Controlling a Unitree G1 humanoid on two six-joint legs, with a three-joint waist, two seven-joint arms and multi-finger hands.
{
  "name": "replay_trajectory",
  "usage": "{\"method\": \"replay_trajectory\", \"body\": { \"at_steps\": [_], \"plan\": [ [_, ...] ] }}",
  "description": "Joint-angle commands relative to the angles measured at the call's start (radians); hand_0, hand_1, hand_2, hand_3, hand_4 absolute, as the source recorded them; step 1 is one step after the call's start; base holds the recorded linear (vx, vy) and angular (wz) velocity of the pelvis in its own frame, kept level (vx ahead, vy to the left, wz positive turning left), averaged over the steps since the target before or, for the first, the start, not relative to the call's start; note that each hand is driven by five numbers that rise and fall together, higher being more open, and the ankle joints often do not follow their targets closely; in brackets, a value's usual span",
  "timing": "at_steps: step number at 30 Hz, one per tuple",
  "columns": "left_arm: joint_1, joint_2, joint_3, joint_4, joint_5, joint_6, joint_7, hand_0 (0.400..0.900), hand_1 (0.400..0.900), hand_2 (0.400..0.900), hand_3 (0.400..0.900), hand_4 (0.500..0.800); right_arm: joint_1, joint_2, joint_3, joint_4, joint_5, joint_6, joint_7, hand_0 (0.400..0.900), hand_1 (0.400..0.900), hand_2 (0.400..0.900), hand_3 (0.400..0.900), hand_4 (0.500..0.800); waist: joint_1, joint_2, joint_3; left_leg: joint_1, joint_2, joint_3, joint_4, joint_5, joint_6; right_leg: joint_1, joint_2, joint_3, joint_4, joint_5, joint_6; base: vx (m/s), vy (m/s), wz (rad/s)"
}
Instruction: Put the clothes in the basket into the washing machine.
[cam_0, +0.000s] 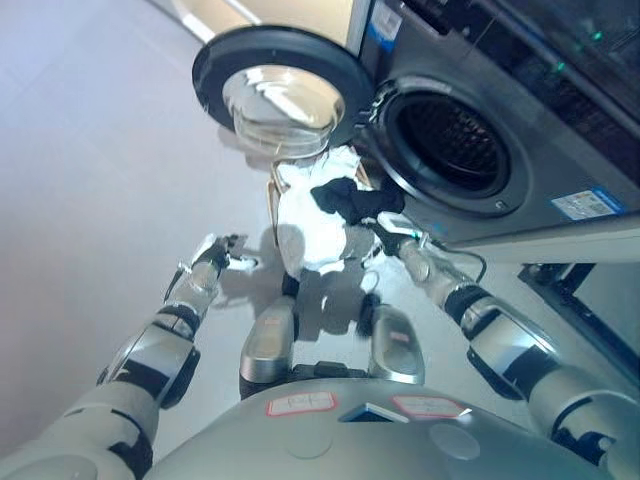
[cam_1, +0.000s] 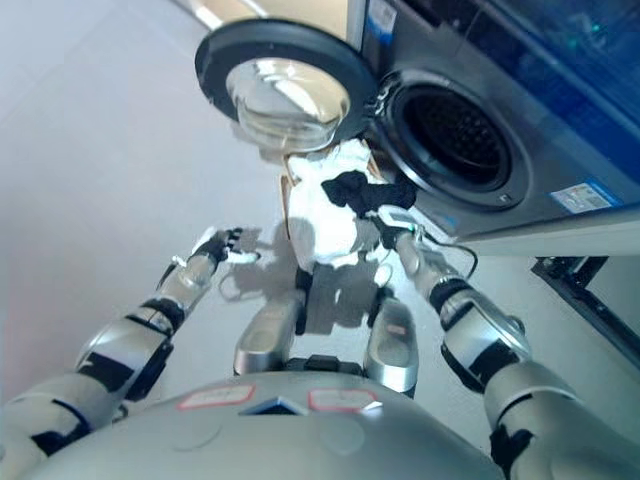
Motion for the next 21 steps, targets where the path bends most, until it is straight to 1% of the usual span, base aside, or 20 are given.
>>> {"method": "replay_trajectory", "body": {
  "at_steps": [1, 2, 3, 4, 5, 6, 7, 8, 9, 10, 11, 12, 13, 14, 15, 16, 18, 19, 20, 21],
  "plan": [
    [-0.06, 0.085, -0.011, 0.007, -0.046, -0.017, 0.051, 0.9, 0.9, 0.9, 0.9, 0.8, -0.11, 0.047, 0.014, -0.058, -0.007, -0.011, -0.041, 0.9, 0.9, 0.9, 0.9, 0.8, -0.005, -0.091, 0.064, -0.119, -0.014, 0.028, 0.128, -0.08, -0.046, -0.01, -0.031, 0.055, -0.11, 0.233, 0.002, 0.04, -0.255, 1.01],
    [-0.091, 0.085, -0.018, 0.0, -0.06, -0.019, 0.061, 0.9, 0.9, 0.9, 0.9, 0.8, -0.133, 0.051, 0.019, -0.064, 0.004, -0.01, -0.058, 0.9, 0.9, 0.9, 0.9, 0.8, -0.002, -0.096, 0.074, -0.154, -0.023, 0.012, 0.146, -0.075, -0.047, -0.034, -0.007, 0.091, -0.074, 0.221, -0.006, -0.02, -0.259, 1.35],
    [-0.126, 0.098, -0.021, -0.009, -0.078, -0.024, 0.075, 0.9, 0.9, 0.9, 0.9, 0.8, -0.162, 0.032, 0.044, -0.078, 0.009, -0.004, -0.052, 0.9, 0.9, 0.9, 0.9, 0.8, 0.002, -0.097, 0.088, -0.204, -0.025, -0.005, 0.162, -0.065, -0.053, -0.095, 0.011, 0.085, -0.032, 0.214, -0.016, -0.07, -0.253, 1.2],
    [-0.136, 0.088, -0.019, -0.023, -0.083, -0.032, 0.094, 0.9, 0.9, 0.9, 0.9, 0.8, -0.137, 0.029, 0.043, -0.081, -0.002, -0.008, -0.068, 0.9, 0.9, 0.9, 0.9, 0.8, -0.002, -0.098, 0.093, -0.244, -0.021, 0.005, 0.178, -0.06, -0.058, -0.113, -0.003, 0.041, -0.02, 0.208, -0.019, -0.09, -0.289, 1.3],
    [-0.149, 0.093, -0.017, -0.035, -0.095, -0.031, 0.107, 0.9, 0.9, 0.9, 0.9, 0.8, -0.128, -0.02, 0.036, -0.105, -0.012, -0.011, -0.086, 0.9, 0.9, 0.9, 0.9, 0.8, -0.017, -0.1, 0.095, -0.289, 0.004, 0.053, 0.192, -0.053, -0.058, -0.124, -0.027, -0.006, -0.014, 0.203, -0.014, -0.11, -0.27, 1.26],
    [-0.173, 0.105, -0.016, -0.047, -0.117, -0.033, 0.115, 0.9, 0.9, 0.9, 0.9, 0.8, -0.151, -0.067, 0.034, -0.165, 0.011, -0.011, -0.079, 0.9, 0.9, 0.9, 0.9, 0.8, -0.038, -0.093, 0.104, -0.338, 0.032, 0.103, 0.187, -0.025, -0.054, -0.156, -0.025, -0.032, 0.003, 0.193, -0.013, -0.13, -0.228, 0.42],
    [-0.293, -0.041, -0.093, -0.04, -0.111, -0.012, 0.201, 0.9, 0.9, 0.9, 0.9, 0.8, -0.217, -0.013, 0.097, -0.218, 0.009, -0.016, -0.092, 0.9, 0.9, 0.9, 0.9, 0.8, -0.064, -0.118, 0.112, -0.368, 0.074, 0.108, 0.169, -0.011, -0.062, -0.218, 0.011, -0.037, 0.031, 0.176, -0.014, -0.13, -0.193, 0.0],
    [-0.165, 0.039, -0.072, -0.142, -0.077, -0.056, 0.203, 0.9, 0.9, 0.9, 0.9, 0.8, -0.231, -0.072, 0.099, -0.265, 0.028, -0.022, -0.157, 0.9, 0.9, 0.9, 0.9, 0.8, -0.028, -0.117, 0.12, -0.41, 0.082, 0.107, 0.179, -0.012, -0.062, -0.244, 0.01, -0.041, 0.041, 0.17, -0.014, -0.06, -0.111, -0.42],
    [-0.161, 0.04, -0.071, -0.146, -0.077, -0.054, 0.203, 0.9, 0.9, 0.9, 0.9, 0.8, -0.229, -0.071, 0.1, -0.266, 0.028, -0.022, -0.157, 0.9, 0.9, 0.9, 0.9, 0.8, -0.029, -0.118, 0.115, -0.415, 0.083, 0.107, 0.181, -0.013, -0.062, -0.249, 0.01, -0.04, 0.042, 0.17, -0.014, -0.03, -0.135, 0.3],
    [0.0, 0.104, -0.024, -0.233, -0.064, -0.077, 0.209, 0.9, 0.9, 0.9, 0.9, 0.8, -0.223, -0.097, 0.064, -0.274, 0.031, -0.043, -0.184, 0.9, 0.9, 0.9, 0.9, 0.8, 0.005, -0.107, 0.126, -0.457, 0.08, 0.098, 0.193, -0.006, -0.065, -0.271, 0.002, -0.062, 0.06, 0.158, -0.015, 0.05, -0.116, 0.22],
    [0.068, 0.123, -0.003, -0.236, -0.07, -0.095, 0.209, 0.9, 0.9, 0.9, 0.9, 0.8, -0.248, -0.126, 0.06, -0.255, 0.026, -0.051, -0.19, 0.9, 0.9, 0.9, 0.9, 0.8, 0.023, -0.105, 0.134, -0.47, 0.086, 0.086, 0.205, -0.039, -0.075, -0.287, 0.002, -0.063, 0.086, 0.125, -0.005, 0.05, -0.122, 0.23],
    [0.087, 0.137, 0.0, -0.253, -0.068, -0.104, 0.215, 0.9, 0.9, 0.9, 0.9, 0.8, -0.271, -0.142, 0.061, -0.251, 0.03, -0.05, -0.205, 0.9, 0.9, 0.9, 0.9, 0.8, 0.025, -0.107, 0.136, -0.503, 0.088, 0.081, 0.225, -0.046, -0.076, -0.319, 0.002, -0.061, 0.108, 0.117, -0.007, 0.05, -0.069, -0.01],
    [0.078, 0.138, -0.015, -0.237, -0.056, -0.112, 0.232, 0.9, 0.9, 0.9, 0.9, 0.8, -0.309, -0.138, 0.063, -0.223, 0.024, -0.056, -0.247, 0.9, 0.9, 0.9, 0.9, 0.8, 0.034, -0.109, 0.141, -0.542, 0.083, 0.074, 0.252, -0.056, -0.077, -0.352, 0.002, -0.063, 0.131, 0.108, -0.012, -0.04, -0.04, -0.02],
    [0.055, 0.134, -0.023, -0.205, -0.056, -0.095, 0.241, 0.9, 0.9, 0.9, 0.9, 0.8, -0.364, -0.141, 0.081, -0.179, 0.026, -0.043, -0.272, 0.9, 0.9, 0.9, 0.9, 0.8, 0.041, -0.111, 0.141, -0.6, 0.087, 0.069, 0.279, -0.063, -0.081, -0.405, 0.0, -0.058, 0.163, 0.094, -0.016, -0.04, -0.033, -0.03],
    [0.054, 0.134, -0.023, -0.204, -0.056, -0.096, 0.241, 0.9, 0.9, 0.9, 0.9, 0.8, -0.365, -0.141, 0.082, -0.179, 0.026, -0.043, -0.272, 0.9, 0.9, 0.9, 0.9, 0.8, 0.04, -0.111, 0.139, -0.604, 0.087, 0.069, 0.281, -0.064, -0.081, -0.409, -0.001, -0.058, 0.165, 0.094, -0.016, -0.03, -0.034, 0.02],
    [0.033, 0.137, -0.022, -0.192, -0.053, -0.091, 0.259, 0.9, 0.9, 0.9, 0.9, 0.8, -0.389, -0.138, 0.088, -0.167, 0.012, -0.041, -0.291, 0.9, 0.9, 0.9, 0.9, 0.8, 0.042, -0.111, 0.141, -0.637, 0.087, 0.066, 0.297, -0.065, -0.085, -0.434, -0.001, -0.059, 0.185, 0.086, -0.018, -0.02, -0.031, 0.09],
    [-0.009, 0.135, -0.031, -0.161, -0.055, -0.089, 0.272, 0.9, 0.9, 0.9, 0.9, 0.8, -0.447, -0.13, 0.1, -0.07, -0.01, -0.026, -0.323, 0.9, 0.9, 0.9, 0.9, 0.8, 0.052, -0.098, 0.142, -0.7, 0.088, 0.057, 0.323, -0.067, -0.09, -0.497, -0.01, -0.062, 0.239, 0.068, -0.021, -0.03, -0.018, 0.14],
    [-0.027, 0.134, -0.031, -0.155, -0.065, -0.09, 0.281, 0.9, 0.9, 0.9, 0.9, 0.8, -0.499, -0.129, 0.105, -0.022, -0.032, -0.009, -0.339, 0.9, 0.9, 0.9, 0.9, 0.8, 0.061, -0.084, 0.143, -0.739, 0.084, 0.058, 0.349, -0.07, -0.094, -0.545, -0.012, -0.055, 0.287, 0.05, -0.028, -0.03, 0.013, 0.08],
    [-0.029, 0.134, -0.031, -0.154, -0.065, -0.09, 0.281, 0.9, 0.9, 0.9, 0.9, 0.8, -0.501, -0.128, 0.105, -0.02, -0.032, -0.01, -0.34, 0.9, 0.9, 0.9, 0.9, 0.8, 0.06, -0.085, 0.14, -0.746, 0.083, 0.058, 0.353, -0.072, -0.094, -0.552, -0.013, -0.054, 0.292, 0.048, -0.029, -0.04, 0.014, 0.08],
    [-0.043, 0.128, -0.038, -0.153, -0.065, -0.094, 0.289, 0.9, 0.9, 0.9, 0.9, 0.8, -0.52, -0.126, 0.104, 0.019, -0.049, 0.0, -0.368, 0.9, 0.9, 0.9, 0.9, 0.8, 0.064, -0.073, 0.142, -0.774, 0.077, 0.057, 0.377, -0.076, -0.096, -0.585, -0.014, -0.05, 0.33, 0.035, -0.032, -0.05, 0.004, 0.1]
  ]
}}
